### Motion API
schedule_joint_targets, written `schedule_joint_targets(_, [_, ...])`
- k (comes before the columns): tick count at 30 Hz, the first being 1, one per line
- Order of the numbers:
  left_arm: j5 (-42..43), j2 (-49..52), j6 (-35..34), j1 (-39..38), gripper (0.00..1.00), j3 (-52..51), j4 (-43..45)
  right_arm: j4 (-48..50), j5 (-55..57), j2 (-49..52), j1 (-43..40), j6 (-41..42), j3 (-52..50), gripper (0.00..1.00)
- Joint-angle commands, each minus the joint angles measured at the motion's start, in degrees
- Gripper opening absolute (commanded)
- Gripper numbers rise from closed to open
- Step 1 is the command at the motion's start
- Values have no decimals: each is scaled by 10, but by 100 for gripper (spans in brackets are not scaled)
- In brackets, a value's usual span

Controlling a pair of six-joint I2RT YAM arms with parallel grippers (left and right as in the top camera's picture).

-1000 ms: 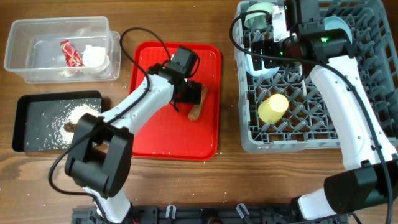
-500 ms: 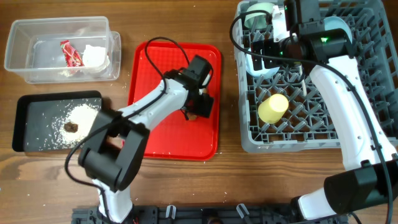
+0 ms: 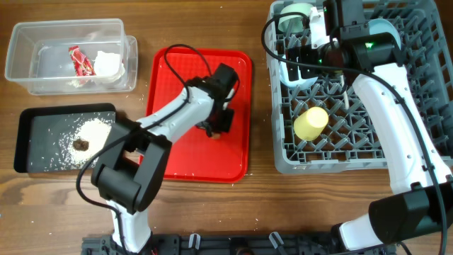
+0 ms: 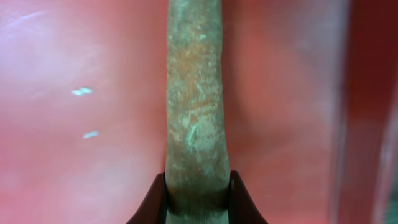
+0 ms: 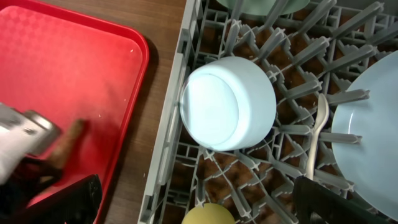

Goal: Sort waste into correct bins and load items into the dishwasher rack
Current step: 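Carry carrot left and drop it onto black tray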

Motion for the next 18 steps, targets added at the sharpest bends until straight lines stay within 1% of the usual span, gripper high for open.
schedule_joint_targets(1, [-91,-52,-82,51,4,87,-73,0,6,-8,-3,-2,8,100])
schedule_joint_targets(4, [-129,-90,-146,92,4,128,-133,3,6,-8,-3,-2,8,100])
schedule_joint_targets(5, [-142,-112,-180,116,4,138,-155,5,6,-8,-3,-2,8,100])
schedule_joint_targets(6, [-153,-141,-220,149,4,139,-175,6,6,-8,-3,-2,8,100])
schedule_joint_targets(7, [-165,-177,-276,208,4,139,-204,10,6,-8,-3,-2,8,100])
schedule_joint_targets(9, [-176,-196,-313,264,4,139,-223,12,6,-8,-3,-2,8,100])
schedule_joint_targets(10, [-175,-199,-342,315,4,139,-234,13,6,-8,-3,-2,8,100])
schedule_joint_targets(11, [-175,-199,-363,344,4,138,-241,14,6,-8,-3,-2,8,100])
schedule_joint_targets(15, [-175,-182,-431,454,4,101,-235,13,6,-8,-3,-2,8,100])
schedule_joint_targets(16, [-175,-175,-447,487,4,73,-213,13,6,-8,-3,-2,8,100])
schedule_joint_targets(18, [-175,-170,-464,517,6,36,-179,13,6,-8,-3,-2,8,100])
